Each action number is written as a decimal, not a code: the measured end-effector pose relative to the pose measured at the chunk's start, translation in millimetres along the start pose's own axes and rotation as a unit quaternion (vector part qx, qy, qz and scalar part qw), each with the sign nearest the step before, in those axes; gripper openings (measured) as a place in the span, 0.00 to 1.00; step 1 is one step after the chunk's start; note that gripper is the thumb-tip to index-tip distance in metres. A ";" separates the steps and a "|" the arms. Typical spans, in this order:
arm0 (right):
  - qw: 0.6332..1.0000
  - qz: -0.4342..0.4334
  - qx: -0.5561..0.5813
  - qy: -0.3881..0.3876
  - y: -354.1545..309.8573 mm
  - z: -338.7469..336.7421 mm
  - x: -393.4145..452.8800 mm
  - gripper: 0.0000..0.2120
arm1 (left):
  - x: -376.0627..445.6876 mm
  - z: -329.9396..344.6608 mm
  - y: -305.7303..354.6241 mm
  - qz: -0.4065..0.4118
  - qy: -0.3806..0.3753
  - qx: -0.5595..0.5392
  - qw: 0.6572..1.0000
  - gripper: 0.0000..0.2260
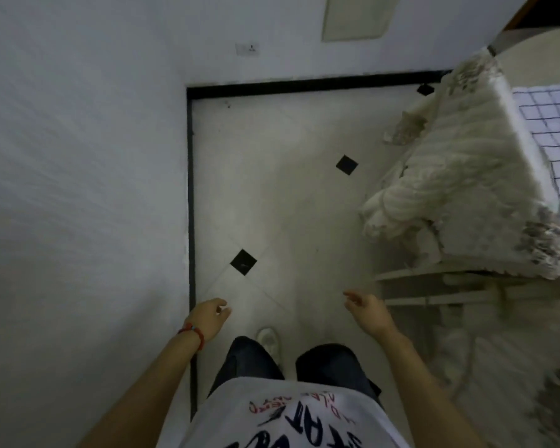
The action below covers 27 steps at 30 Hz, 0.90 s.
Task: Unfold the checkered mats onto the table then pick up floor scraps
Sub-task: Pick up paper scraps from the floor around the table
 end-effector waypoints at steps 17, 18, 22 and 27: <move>1.000 0.019 0.004 -0.019 -136.8 -81.5 204.9 0.16 | 136.9 -156.8 96.6 -0.070 0.025 -0.067 0.995 0.16; 1.000 0.008 0.002 -0.024 -154.5 -91.8 222.9 0.16 | 145.2 -169.6 104.9 -0.079 0.026 -0.073 0.994 0.16; 0.999 -0.021 0.000 -0.034 -220.5 -133.9 292.3 0.16 | 182.8 -220.1 145.0 -0.084 0.039 -0.097 0.991 0.13; 1.000 -0.022 0.014 -0.006 -266.1 -188.0 365.0 0.17 | 243.4 -272.8 204.7 -0.070 0.046 -0.097 0.992 0.12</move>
Point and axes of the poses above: each hand's wrist, its own x-axis towards the middle knuckle, its own z-axis out of the palm, y = z × x, the point moved 1 cm from there along x, towards the middle knuckle, and after that the axes turned 7 degrees about -z, right-handed, at the moved point
